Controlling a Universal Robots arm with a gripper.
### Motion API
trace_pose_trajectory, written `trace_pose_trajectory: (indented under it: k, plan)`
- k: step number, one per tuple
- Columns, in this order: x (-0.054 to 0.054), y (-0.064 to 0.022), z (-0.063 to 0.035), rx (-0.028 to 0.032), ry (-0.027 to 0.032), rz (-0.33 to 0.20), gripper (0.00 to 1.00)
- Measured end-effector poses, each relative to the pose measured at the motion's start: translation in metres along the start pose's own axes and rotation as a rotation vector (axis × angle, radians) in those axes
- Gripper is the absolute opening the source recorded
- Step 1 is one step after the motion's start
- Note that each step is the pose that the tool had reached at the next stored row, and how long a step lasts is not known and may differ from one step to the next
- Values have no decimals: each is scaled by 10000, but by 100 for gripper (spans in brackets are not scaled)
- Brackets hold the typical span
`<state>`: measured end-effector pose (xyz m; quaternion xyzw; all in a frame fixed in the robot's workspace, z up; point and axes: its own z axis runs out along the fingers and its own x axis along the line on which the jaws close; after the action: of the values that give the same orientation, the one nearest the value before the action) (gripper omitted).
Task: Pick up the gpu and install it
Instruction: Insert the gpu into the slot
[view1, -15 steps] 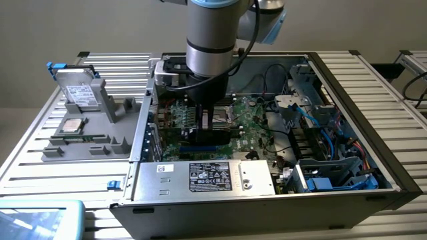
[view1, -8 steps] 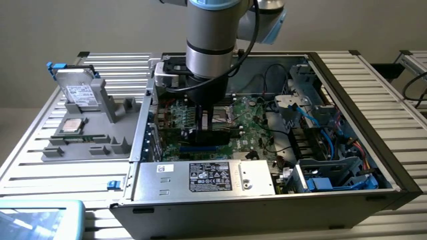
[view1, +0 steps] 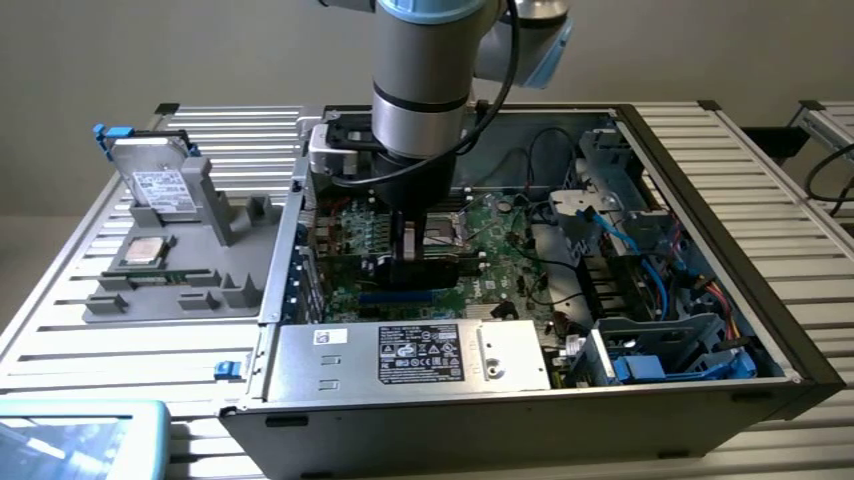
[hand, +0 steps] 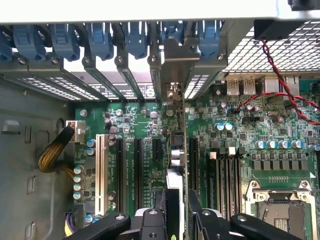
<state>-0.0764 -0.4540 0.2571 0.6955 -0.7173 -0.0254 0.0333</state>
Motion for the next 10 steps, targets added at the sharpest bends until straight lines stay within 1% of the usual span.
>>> trace_pose_trajectory:
  k: [2, 7, 10]
  plan:
    - [0, 0, 1, -5, 6, 1, 28]
    - [0, -1, 15, -4, 54, 4, 28]
    - [0, -1, 15, -4, 59, 5, 28]
